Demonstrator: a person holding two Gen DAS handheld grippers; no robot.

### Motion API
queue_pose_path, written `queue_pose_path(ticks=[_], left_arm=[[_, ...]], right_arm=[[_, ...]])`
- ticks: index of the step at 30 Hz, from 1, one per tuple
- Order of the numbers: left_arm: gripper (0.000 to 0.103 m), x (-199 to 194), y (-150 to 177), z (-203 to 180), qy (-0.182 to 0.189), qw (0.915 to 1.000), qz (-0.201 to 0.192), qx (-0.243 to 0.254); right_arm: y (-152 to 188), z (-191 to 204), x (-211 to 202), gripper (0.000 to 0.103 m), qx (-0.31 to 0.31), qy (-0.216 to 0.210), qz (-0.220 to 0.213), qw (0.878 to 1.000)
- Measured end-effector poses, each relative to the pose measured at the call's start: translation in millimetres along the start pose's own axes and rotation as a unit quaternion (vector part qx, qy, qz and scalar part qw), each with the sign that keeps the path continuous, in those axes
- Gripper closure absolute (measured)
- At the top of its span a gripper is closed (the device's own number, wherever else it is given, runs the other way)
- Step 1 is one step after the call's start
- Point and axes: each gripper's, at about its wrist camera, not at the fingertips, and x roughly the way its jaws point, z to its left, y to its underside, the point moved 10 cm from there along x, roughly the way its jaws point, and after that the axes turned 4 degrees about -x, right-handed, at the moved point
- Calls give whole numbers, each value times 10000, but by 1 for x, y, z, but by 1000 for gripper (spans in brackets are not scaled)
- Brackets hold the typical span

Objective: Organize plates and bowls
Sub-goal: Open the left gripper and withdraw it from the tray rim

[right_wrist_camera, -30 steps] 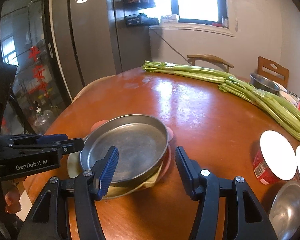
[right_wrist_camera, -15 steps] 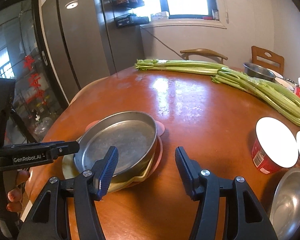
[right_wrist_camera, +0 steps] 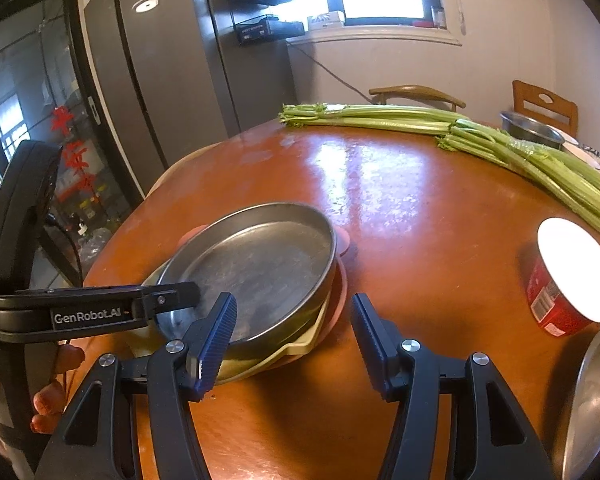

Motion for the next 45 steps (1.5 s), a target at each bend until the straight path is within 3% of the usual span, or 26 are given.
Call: queue_pose_path(ticks=[32,45], left_arm=[[59,33,-22,-50,-46,9994,38,338],[59,-3,-29,-36,-270,9980,-529,215]], right_arm=[[-3,-52,6,41,474,187,-46,9987],[-11,-70,-19,41,584,524,-414,9961]])
